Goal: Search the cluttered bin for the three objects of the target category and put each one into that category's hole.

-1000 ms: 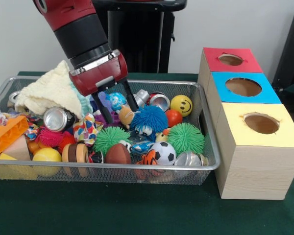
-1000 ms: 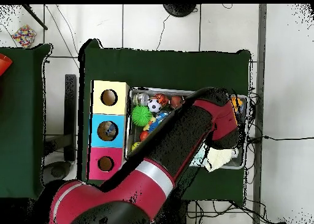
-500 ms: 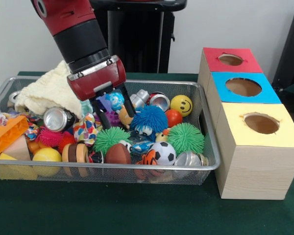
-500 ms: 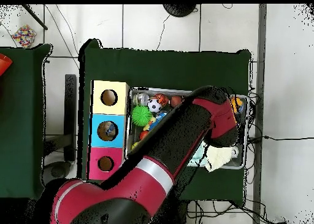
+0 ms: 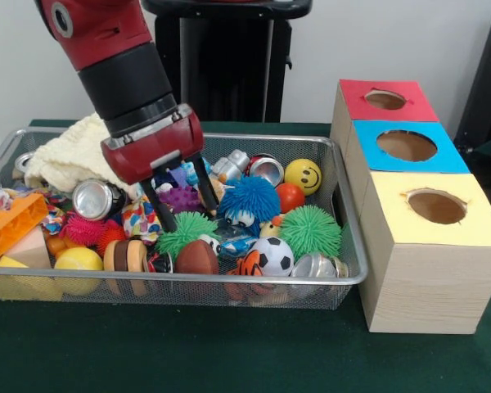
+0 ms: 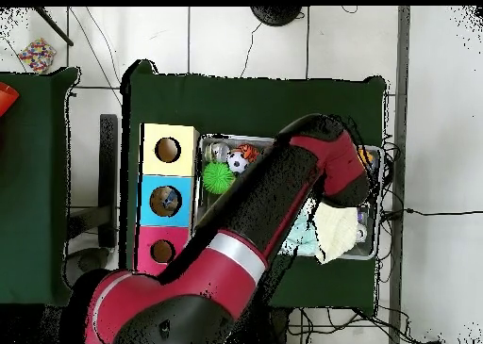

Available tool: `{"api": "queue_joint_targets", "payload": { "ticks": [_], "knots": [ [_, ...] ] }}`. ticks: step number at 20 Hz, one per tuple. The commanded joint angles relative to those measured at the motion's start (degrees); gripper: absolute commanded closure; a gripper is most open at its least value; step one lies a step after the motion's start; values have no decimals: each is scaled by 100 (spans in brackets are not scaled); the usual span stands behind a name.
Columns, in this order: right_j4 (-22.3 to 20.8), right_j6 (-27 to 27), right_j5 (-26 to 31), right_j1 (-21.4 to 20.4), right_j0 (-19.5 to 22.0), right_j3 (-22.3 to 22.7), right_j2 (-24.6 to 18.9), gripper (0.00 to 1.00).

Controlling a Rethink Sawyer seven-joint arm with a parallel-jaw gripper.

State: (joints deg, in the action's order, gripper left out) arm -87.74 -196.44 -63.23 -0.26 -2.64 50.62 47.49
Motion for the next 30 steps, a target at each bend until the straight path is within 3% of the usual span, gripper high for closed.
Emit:
{"api": "queue_joint_targets", "payload": {
  "ticks": [1, 6, 11, 21, 30],
  "knots": [
    [-453, -423, -282, 538, 11, -1057, -435, 0],
    [-585, -913, -180, 813, -77, -1218, -377, 0],
    [-546, -885, -217, 808, -118, -1177, -393, 0],
    [-1310, -1083, -1608, 975, -210, -1140, -193, 0],
    [-1441, -1127, -1859, 1058, -257, -1088, -168, 0]
  ]
}}
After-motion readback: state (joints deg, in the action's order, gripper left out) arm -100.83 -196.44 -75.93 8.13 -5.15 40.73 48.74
